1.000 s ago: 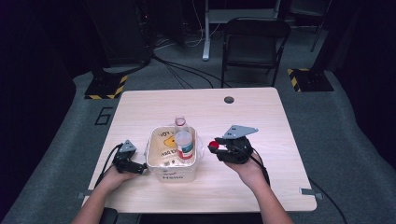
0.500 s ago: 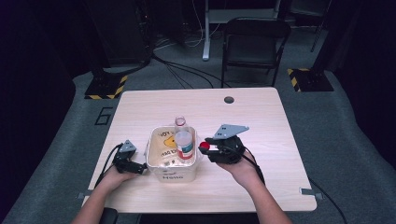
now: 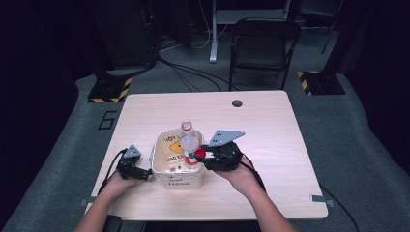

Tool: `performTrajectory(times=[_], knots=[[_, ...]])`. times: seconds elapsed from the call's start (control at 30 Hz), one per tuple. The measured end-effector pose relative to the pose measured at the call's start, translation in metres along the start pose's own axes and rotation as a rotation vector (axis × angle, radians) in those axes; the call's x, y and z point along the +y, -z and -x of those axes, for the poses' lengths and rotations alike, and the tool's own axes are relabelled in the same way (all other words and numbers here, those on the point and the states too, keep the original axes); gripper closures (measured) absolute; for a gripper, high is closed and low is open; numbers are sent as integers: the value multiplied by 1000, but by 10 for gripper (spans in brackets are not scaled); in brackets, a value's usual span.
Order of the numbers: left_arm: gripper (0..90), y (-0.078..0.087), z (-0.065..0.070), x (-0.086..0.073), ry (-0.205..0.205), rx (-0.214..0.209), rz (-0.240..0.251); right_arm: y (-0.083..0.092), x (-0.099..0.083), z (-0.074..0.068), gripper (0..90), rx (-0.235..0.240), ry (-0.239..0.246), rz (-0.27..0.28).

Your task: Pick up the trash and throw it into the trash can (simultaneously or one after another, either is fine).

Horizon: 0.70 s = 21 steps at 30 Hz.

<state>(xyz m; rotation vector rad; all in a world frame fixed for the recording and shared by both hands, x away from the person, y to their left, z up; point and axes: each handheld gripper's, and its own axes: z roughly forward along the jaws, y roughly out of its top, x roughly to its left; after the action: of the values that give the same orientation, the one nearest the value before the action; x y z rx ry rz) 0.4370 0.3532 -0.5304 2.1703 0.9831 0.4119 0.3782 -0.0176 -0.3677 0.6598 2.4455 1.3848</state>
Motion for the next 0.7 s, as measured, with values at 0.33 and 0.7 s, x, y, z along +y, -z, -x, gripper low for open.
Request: performTrajectory(times=[0.33,0.7], knots=[[2,0,0,0,4,0,1,-15,1,-7,576,22,19,-16],[2,0,0,0,-3,2,0,-28,-3,-10,575,39,30,-27]])
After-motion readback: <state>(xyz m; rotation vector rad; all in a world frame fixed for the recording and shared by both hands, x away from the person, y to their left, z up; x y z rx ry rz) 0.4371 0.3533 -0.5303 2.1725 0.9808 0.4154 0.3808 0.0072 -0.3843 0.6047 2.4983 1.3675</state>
